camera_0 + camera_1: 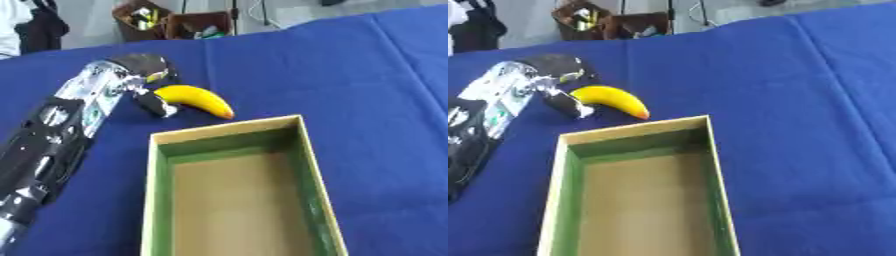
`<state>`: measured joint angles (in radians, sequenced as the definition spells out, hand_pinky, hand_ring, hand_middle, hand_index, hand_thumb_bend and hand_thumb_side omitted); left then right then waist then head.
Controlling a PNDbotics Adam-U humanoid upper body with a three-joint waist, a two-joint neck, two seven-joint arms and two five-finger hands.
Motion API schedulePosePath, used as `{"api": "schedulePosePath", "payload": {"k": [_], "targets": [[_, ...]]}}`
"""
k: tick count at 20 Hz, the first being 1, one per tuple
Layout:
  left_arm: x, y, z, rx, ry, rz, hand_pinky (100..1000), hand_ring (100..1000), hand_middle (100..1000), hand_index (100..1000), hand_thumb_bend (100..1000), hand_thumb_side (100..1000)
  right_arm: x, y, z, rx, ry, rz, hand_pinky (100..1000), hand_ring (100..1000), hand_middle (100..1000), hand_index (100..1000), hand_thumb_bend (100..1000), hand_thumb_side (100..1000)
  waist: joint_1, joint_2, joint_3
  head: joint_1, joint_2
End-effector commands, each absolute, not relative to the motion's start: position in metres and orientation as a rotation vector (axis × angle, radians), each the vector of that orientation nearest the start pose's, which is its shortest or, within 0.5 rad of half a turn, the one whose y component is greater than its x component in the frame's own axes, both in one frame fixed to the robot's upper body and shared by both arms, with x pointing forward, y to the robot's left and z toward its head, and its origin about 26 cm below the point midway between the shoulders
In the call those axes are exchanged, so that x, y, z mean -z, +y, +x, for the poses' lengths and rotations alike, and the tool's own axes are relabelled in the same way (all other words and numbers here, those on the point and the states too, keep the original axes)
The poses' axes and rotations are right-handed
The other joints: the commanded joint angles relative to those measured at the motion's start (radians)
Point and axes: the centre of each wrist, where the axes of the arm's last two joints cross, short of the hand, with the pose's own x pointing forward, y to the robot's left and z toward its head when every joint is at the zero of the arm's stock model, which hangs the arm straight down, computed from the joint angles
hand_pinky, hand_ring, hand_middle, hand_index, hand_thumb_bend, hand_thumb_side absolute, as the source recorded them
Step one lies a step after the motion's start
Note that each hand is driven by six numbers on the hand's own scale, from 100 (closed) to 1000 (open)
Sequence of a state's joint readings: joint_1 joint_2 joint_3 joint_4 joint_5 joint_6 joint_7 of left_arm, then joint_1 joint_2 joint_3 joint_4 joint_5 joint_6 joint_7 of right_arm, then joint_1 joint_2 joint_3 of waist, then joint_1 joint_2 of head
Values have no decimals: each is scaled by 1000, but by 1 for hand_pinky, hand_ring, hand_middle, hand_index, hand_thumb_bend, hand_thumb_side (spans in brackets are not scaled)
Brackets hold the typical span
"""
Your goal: Pick up objects on the table and place them in the box.
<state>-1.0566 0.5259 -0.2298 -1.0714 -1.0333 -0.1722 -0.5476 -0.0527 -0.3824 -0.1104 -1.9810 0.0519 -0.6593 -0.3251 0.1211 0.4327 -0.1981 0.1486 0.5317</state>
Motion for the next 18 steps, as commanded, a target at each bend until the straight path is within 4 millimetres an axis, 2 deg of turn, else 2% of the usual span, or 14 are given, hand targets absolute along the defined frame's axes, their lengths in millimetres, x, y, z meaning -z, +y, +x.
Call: {"api": "schedulePosePath", "payload": {"k": [1, 8, 18], "targets": [[-298, 255, 466, 1719, -1324, 1131, 578, 704, 721, 816, 278, 504, -152, -321, 267, 133, 3456, 522, 736, 612, 572, 741, 100, 624, -5, -19, -1, 1, -9], [-300, 254, 465, 1716, -1338, 1088, 550, 674, 683, 785, 231, 493, -152, -321, 267, 123, 3460, 537, 736, 612, 571, 739, 100, 621, -4, -19, 0, 1, -7], [-300, 254, 465, 1695, -1325, 1122, 479, 602, 586, 720, 177, 492, -151, -321, 267, 112, 3462, 539, 737, 613, 571, 739, 100, 619, -4, -21, -2, 1, -10]]}}
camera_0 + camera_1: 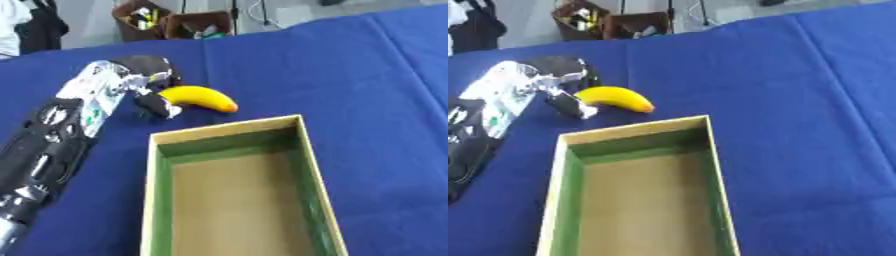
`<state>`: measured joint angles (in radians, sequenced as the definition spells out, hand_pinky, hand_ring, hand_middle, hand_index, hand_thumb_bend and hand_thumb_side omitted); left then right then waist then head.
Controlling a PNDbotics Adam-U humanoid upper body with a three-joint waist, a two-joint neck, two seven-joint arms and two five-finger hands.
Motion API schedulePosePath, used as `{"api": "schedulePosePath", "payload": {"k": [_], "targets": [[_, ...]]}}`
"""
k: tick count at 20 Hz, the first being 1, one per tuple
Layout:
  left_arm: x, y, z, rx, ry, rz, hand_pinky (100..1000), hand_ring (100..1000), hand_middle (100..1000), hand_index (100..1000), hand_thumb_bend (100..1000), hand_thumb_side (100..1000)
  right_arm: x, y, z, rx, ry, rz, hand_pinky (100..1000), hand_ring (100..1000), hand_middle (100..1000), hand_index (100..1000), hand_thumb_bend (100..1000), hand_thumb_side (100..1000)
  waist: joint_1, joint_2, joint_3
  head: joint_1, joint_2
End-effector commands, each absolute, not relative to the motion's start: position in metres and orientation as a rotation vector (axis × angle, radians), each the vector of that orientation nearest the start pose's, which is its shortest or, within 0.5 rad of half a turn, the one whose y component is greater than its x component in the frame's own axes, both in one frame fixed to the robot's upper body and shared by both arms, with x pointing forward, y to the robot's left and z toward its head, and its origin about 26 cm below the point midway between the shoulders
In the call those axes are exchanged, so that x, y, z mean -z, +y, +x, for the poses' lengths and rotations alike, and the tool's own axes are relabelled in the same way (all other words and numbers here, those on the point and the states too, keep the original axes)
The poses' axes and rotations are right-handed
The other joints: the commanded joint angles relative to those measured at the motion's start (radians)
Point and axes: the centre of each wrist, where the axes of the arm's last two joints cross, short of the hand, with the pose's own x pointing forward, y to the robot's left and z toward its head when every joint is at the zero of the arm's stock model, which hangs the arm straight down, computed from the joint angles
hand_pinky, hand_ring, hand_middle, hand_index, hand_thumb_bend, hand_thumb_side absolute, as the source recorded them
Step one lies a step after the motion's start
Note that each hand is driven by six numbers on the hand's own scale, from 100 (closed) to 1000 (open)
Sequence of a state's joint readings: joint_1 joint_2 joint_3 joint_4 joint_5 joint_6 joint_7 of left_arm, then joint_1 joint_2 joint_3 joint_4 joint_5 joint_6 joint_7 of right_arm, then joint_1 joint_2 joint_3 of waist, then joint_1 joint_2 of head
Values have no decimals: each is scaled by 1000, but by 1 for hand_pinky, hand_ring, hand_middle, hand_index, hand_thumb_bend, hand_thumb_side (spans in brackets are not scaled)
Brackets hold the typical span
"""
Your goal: Pick up objects on the table and place them in the box.
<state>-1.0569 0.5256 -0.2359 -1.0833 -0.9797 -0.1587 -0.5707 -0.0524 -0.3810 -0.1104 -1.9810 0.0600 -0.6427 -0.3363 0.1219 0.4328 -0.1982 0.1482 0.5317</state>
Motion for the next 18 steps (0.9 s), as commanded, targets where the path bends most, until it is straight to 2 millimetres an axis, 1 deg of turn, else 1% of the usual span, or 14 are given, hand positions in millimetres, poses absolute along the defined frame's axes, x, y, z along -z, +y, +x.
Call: {"api": "schedulePosePath", "payload": {"k": [1, 6, 8, 14, 18], "targets": [[-300, 254, 465, 1695, -1324, 1124, 478, 600, 582, 718, 177, 490, -151, -321, 267, 111, 3462, 539, 737, 612, 571, 738, 100, 618, -4, -21, -3, 1, -11], [-297, 253, 466, 1700, -1316, 1133, 449, 569, 529, 677, 180, 482, -151, -321, 267, 103, 3463, 539, 737, 612, 571, 738, 100, 618, -4, -20, -6, 0, -15], [-298, 253, 467, 1691, -1329, 1136, 425, 547, 497, 647, 164, 481, -151, -321, 267, 101, 3464, 541, 737, 612, 571, 738, 100, 618, -5, -20, -5, -1, -13], [-300, 253, 465, 1649, -1376, 1148, 377, 509, 448, 587, 106, 492, -150, -321, 266, 99, 3467, 547, 738, 613, 571, 738, 100, 620, -7, -24, -2, -3, -9], [-303, 254, 464, 1611, -1406, 1169, 357, 498, 432, 568, 100, 499, -150, -322, 266, 95, 3469, 550, 739, 613, 572, 738, 100, 619, -9, -29, 0, -4, -5]]}}
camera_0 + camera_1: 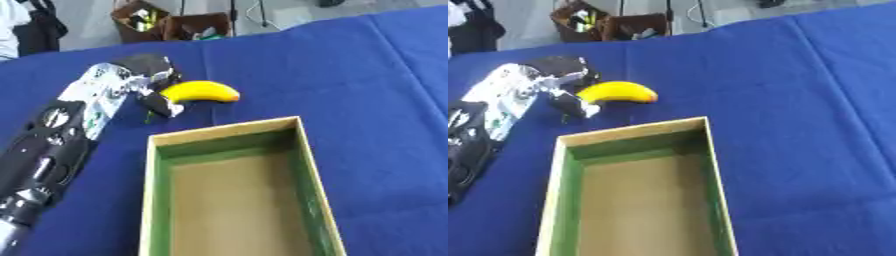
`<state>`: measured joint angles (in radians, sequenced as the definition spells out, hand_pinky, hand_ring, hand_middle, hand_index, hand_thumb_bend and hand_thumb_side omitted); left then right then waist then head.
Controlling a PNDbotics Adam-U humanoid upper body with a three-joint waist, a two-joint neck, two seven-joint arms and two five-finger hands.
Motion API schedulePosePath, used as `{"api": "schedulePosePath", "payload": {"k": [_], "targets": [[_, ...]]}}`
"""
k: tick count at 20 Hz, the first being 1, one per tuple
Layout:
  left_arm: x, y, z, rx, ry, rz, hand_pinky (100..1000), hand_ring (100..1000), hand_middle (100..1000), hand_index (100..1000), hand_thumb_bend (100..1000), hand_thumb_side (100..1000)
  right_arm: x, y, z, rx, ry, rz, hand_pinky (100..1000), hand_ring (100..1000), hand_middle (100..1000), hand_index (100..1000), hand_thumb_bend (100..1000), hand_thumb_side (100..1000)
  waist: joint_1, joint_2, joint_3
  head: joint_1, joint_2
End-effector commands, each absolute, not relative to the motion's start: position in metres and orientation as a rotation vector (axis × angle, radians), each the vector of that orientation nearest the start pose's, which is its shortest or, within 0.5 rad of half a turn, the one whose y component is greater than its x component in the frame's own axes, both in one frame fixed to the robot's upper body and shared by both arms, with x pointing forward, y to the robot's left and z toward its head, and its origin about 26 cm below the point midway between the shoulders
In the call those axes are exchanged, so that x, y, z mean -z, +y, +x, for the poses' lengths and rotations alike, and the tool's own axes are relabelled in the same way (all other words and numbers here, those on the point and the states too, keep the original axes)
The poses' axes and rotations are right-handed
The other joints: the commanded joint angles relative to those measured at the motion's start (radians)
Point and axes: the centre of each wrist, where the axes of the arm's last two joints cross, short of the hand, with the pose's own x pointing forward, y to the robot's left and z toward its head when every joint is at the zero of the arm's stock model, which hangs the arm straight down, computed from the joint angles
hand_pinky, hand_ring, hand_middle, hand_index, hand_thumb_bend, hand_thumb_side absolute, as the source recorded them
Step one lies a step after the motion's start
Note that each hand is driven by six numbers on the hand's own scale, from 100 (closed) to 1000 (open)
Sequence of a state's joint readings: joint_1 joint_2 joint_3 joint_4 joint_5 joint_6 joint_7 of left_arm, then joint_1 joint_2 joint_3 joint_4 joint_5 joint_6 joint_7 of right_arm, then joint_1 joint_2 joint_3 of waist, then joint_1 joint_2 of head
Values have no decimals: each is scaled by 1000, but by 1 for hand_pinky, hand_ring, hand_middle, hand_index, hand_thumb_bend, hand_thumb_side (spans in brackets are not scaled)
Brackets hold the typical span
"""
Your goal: Pick up objects on the table and place them in the box.
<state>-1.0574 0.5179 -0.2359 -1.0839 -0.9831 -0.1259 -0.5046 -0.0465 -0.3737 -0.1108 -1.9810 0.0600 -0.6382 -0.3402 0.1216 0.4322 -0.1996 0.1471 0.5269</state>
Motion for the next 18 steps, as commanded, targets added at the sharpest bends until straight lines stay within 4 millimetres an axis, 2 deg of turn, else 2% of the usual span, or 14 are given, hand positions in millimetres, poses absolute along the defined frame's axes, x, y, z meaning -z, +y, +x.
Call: {"api": "schedulePosePath", "payload": {"k": [1, 10, 18], "targets": [[-303, 254, 464, 1602, -1412, 1174, 353, 495, 428, 564, 100, 500, -149, -322, 266, 94, 3470, 551, 739, 613, 572, 738, 100, 620, -10, -31, 3, -3, 2], [-314, 255, 456, 1572, -1448, 1204, 339, 486, 418, 553, 100, 479, -148, -325, 264, 85, 3475, 557, 739, 613, 573, 738, 100, 623, -19, -52, 15, -7, 18], [-338, 247, 432, 1594, -1513, 1222, 336, 483, 413, 548, 100, 470, -148, -326, 263, 80, 3477, 566, 739, 613, 574, 738, 100, 624, -21, -65, 25, -16, 30]]}}
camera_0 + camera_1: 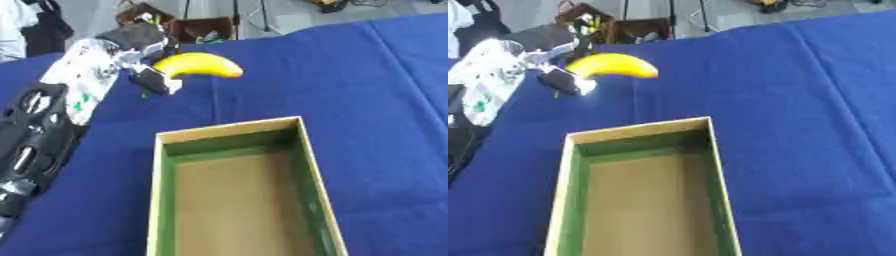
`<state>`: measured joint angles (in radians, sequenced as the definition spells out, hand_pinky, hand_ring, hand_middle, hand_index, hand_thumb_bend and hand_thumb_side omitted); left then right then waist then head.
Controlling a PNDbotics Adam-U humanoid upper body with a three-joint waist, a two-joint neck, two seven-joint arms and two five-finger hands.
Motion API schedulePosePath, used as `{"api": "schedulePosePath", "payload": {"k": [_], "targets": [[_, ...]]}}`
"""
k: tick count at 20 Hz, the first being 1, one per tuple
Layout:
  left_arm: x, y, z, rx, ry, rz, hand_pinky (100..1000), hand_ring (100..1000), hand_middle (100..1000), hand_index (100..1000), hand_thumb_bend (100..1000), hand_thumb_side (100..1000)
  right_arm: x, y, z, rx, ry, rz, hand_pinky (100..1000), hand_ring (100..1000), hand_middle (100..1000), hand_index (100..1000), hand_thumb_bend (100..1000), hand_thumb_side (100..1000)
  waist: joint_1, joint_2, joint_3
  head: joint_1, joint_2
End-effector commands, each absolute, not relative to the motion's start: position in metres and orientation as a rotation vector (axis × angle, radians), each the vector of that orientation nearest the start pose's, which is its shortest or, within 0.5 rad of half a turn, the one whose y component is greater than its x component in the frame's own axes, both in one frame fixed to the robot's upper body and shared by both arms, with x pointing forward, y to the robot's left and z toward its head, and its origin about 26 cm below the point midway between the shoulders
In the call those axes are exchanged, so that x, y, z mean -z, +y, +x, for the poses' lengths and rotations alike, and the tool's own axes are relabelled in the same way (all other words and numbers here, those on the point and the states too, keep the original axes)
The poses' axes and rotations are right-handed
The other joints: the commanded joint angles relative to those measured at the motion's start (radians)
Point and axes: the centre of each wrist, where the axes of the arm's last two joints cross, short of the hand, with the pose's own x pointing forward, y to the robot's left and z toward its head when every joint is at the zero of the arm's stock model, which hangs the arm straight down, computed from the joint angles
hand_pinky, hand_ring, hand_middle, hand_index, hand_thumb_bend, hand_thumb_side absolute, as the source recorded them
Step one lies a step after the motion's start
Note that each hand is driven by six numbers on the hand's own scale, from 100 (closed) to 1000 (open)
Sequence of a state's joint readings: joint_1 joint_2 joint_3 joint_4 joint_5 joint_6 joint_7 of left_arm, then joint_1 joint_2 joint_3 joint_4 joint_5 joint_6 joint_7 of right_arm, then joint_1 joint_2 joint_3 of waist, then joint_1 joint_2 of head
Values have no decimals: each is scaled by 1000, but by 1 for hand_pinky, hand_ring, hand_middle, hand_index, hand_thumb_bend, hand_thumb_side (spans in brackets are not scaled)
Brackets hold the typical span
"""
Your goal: Pick up objects on the table and place them in the box.
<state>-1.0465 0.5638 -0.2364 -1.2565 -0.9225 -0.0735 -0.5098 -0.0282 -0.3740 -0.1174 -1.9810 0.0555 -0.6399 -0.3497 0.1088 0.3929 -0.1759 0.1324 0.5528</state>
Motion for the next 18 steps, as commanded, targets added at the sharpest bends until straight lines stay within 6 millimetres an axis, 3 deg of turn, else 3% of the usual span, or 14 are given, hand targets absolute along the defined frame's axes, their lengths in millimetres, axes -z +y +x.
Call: {"api": "schedulePosePath", "payload": {"k": [1, 12, 18], "targets": [[-340, 247, 430, 1599, -1522, 1228, 330, 478, 398, 541, 100, 459, -147, -327, 262, 80, 3478, 569, 738, 614, 574, 738, 100, 623, -9, -30, 6, -6, 9], [-356, 238, 380, 1712, -1736, 1180, 333, 477, 396, 533, 100, 470, -146, -331, 260, 71, 3484, 592, 738, 615, 575, 738, 100, 623, -18, -55, 39, -33, 29], [-366, 236, 350, 1673, -1811, 1132, 294, 443, 379, 509, 100, 471, -146, -331, 260, 65, 3483, 590, 739, 618, 577, 739, 100, 625, -24, -61, 42, -37, 25]]}}
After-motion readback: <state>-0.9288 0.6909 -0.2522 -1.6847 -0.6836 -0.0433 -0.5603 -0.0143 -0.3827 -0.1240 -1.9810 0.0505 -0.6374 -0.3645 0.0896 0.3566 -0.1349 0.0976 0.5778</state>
